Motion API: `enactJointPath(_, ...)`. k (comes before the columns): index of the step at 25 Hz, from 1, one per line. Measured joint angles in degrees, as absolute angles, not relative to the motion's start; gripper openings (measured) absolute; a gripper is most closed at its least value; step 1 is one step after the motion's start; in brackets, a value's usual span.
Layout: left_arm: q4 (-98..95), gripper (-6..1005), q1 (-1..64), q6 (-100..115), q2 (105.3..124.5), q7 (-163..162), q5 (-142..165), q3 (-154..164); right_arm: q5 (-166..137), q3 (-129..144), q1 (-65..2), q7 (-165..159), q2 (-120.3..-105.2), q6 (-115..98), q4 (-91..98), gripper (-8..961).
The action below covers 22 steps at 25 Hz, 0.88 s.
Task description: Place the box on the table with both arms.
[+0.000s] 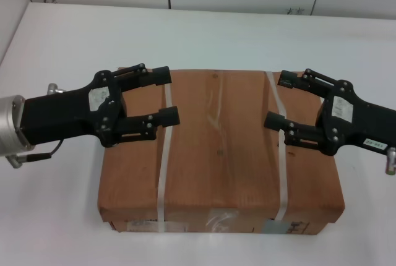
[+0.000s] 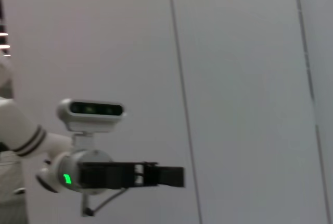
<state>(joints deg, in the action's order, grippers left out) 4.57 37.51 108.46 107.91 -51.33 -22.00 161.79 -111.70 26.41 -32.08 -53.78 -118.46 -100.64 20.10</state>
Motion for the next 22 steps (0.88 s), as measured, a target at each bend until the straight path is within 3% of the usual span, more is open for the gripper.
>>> enactJointPath(17, 4.6, 801, 38.7, 107.0, 108.94, -49.6, -22.3, 161.9, -112.8, 29.6, -33.4, -53.6, -118.62, -103.1, 21.7, 861)
enactJointPath(22, 5.1, 801, 38.2, 106.4, 110.73, -48.3, -22.1, 161.9, -112.8, 29.4, -32.9, -53.5, -118.77, -102.7, 21.4, 861)
